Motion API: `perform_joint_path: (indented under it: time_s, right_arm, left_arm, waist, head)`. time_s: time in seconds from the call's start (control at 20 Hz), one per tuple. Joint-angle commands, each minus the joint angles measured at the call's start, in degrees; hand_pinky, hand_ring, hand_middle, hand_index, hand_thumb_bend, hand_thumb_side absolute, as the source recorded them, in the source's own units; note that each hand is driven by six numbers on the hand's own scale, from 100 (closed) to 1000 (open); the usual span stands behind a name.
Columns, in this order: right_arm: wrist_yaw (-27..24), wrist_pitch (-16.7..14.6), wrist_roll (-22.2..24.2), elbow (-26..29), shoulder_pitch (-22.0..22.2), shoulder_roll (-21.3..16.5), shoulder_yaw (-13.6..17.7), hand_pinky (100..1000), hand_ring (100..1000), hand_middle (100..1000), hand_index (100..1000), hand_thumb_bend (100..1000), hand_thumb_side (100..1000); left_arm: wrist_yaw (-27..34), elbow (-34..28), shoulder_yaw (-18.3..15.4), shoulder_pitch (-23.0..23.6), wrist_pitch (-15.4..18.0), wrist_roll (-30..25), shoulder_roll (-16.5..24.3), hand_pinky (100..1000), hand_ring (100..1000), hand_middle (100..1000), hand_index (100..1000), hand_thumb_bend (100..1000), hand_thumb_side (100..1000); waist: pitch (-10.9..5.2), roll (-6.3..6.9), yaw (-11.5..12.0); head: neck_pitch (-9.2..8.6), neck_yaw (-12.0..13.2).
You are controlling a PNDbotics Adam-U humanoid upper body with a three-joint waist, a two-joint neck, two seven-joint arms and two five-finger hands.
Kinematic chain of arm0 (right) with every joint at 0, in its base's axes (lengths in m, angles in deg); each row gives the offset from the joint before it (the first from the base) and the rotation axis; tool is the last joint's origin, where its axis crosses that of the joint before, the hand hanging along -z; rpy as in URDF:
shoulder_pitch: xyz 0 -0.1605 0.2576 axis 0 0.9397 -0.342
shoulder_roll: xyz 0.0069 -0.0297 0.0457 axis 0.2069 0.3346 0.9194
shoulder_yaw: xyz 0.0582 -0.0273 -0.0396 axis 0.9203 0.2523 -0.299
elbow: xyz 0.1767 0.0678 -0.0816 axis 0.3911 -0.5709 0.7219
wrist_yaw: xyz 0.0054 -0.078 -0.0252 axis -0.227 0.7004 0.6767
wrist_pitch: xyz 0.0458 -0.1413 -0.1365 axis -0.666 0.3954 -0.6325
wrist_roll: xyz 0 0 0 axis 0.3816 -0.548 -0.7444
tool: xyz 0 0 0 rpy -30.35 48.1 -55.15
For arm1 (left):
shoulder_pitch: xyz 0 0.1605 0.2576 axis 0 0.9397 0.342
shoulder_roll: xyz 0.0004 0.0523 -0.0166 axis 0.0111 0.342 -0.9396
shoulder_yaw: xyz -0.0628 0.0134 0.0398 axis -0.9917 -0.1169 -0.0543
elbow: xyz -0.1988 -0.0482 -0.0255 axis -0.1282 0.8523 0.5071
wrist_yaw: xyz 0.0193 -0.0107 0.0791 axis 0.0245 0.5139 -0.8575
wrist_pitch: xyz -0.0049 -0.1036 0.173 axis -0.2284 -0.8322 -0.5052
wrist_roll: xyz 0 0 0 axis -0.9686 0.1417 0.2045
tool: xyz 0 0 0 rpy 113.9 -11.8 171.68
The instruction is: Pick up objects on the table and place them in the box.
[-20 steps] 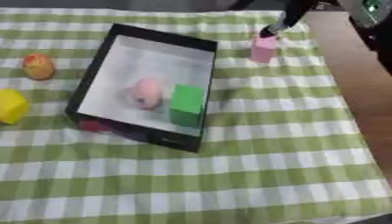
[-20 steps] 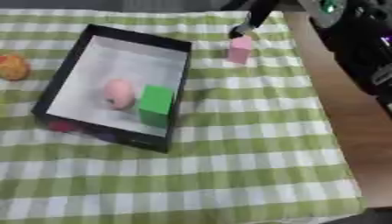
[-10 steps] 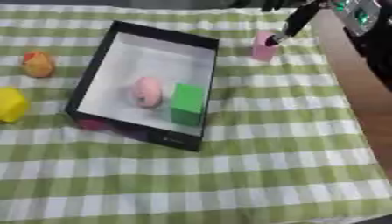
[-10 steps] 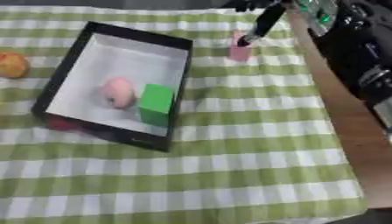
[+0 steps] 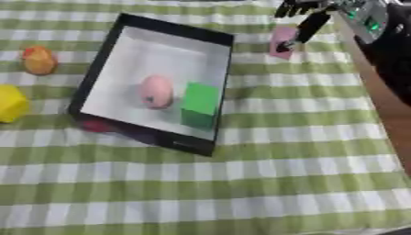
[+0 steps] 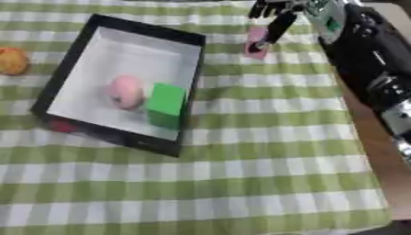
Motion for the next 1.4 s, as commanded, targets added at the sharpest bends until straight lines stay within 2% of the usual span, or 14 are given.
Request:
perform_joint_path:
  time_s: [0.05, 0.6, 0.7, 0.75, 0.8, 0.85, 0.9, 1.15, 1.4]
  right_arm:
    - [1.5, 0.4, -1.2, -0.9, -0.9, -1.4, 1.5, 916, 910, 850, 873, 552, 320]
    - [3.8, 1.3, -3.6, -3.6, -0.6, -1.6, 3.9, 905, 886, 817, 860, 529, 299]
    - [3.4, 1.5, -4.0, -3.8, -0.5, -1.4, 4.1, 892, 844, 751, 814, 463, 272]
    - [3.0, 1.7, -4.2, -3.8, -0.5, -1.4, 4.1, 892, 844, 751, 814, 463, 272]
    - [2.4, 1.8, -4.4, -3.8, -0.5, -1.3, 4.2, 880, 804, 672, 753, 386, 244]
    - [1.8, 2.0, -4.5, -3.8, -0.5, -1.2, 4.2, 879, 800, 663, 746, 379, 242]
    - [1.1, 2.2, -4.6, -3.7, -0.6, -1.2, 4.1, 868, 773, 607, 697, 314, 210]
    - [-1.3, 3.3, -4.9, -2.4, -1.5, -1.3, 3.8, 857, 749, 560, 651, 247, 174]
    - [-3.0, 3.9, -4.3, 0.8, -3.5, -2.3, 3.6, 854, 743, 555, 647, 241, 146]
  left_arm:
    - [0.1, -1.2, -0.2, -0.8, 0.0, -0.1, 0.9, 746, 723, 692, 769, 392, 629]
    - [0.2, -1.3, -0.1, -1.2, -0.2, -0.4, 0.9, 748, 724, 692, 769, 389, 632]
    - [0.2, -1.3, -0.1, -1.3, -0.2, -0.4, 0.9, 749, 725, 692, 769, 387, 634]
    - [0.2, -1.3, -0.1, -1.2, -0.2, -0.4, 0.9, 749, 725, 692, 769, 387, 634]
    - [0.2, -1.3, -0.1, -1.2, -0.2, -0.4, 0.9, 750, 725, 692, 769, 386, 635]
    - [0.2, -1.3, -0.1, -1.2, -0.2, -0.4, 0.9, 750, 725, 692, 769, 386, 635]
    - [0.2, -1.3, -0.1, -1.2, -0.2, -0.4, 0.9, 750, 726, 692, 768, 384, 635]
    - [0.1, -1.3, -0.2, -1.0, -0.2, -0.5, 0.9, 751, 727, 693, 768, 380, 635]
    - [-0.1, -1.2, -0.3, -0.5, -0.2, -0.5, 1.3, 753, 728, 693, 768, 376, 634]
  waist:
    - [0.08, 0.04, 0.2]
    - [1.39, -0.03, 0.9]
    - [1.58, 0.02, 1.0]
    - [1.63, 0.04, 1.0]
    - [1.67, 0.07, 1.1]
    - [1.69, 0.09, 1.0]
    - [1.66, 0.10, 1.0]
    - [1.20, 0.05, 0.5]
    - [0.11, -0.11, -0.4]
  head:
    - [-0.90, -0.4]
    - [-2.27, -0.9]
    - [-2.29, -0.9]
    - [-2.25, -0.9]
    - [-2.19, -0.9]
    - [-2.11, -0.9]
    - [-2.02, -0.8]
    - [-1.48, -0.6]
    - [-0.68, -0.3]
